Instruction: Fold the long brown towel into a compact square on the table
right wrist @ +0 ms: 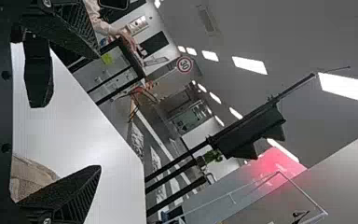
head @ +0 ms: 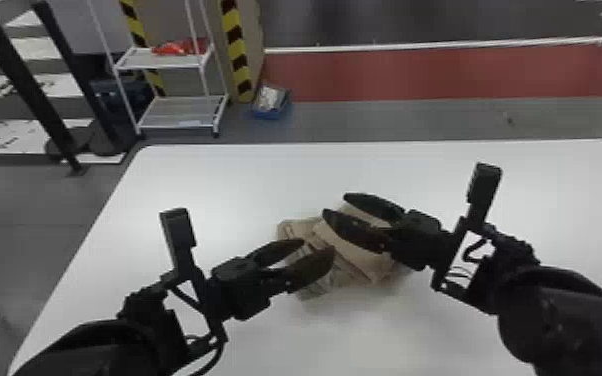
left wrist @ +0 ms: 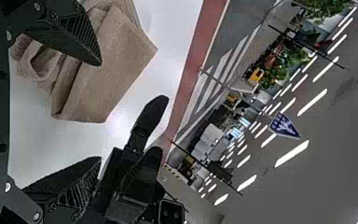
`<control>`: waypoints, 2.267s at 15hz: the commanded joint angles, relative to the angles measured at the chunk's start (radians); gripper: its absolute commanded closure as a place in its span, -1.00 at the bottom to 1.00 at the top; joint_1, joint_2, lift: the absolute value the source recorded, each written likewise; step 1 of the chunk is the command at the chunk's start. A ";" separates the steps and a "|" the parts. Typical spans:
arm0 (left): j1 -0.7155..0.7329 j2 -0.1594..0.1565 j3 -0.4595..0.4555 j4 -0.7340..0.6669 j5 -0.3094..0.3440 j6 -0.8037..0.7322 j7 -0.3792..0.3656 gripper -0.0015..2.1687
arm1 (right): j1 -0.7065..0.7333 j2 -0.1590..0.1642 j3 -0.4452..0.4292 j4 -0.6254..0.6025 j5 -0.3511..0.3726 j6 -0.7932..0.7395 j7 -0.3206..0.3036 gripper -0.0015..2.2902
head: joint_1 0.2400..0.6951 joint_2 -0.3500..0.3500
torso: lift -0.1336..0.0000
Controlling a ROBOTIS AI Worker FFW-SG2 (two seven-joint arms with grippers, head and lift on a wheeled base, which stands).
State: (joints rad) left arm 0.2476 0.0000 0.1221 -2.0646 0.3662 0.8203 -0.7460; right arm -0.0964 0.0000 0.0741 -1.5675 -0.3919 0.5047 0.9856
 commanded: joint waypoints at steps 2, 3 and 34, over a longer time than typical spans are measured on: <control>-0.001 -0.003 0.045 0.012 0.034 -0.026 -0.006 -0.82 | 0.009 0.001 -0.017 -0.002 0.031 -0.005 0.001 -0.96 | 1.00 0.35 | -0.86; -0.001 -0.003 0.056 0.012 0.039 -0.026 -0.007 -0.82 | 0.011 0.001 -0.034 -0.006 0.031 0.001 0.001 -0.96 | 1.00 0.36 | -0.86; -0.453 0.227 -0.190 0.704 -0.389 -0.563 -0.076 0.98 | 0.392 0.001 -0.623 -0.635 -0.064 0.400 -0.061 -0.94 | 1.00 -0.25 | -0.86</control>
State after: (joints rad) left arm -0.1988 0.2171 -0.0341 -1.3889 0.0479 0.3256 -0.8222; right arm 0.2853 0.0000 -0.5254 -2.1946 -0.4293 0.8867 0.9215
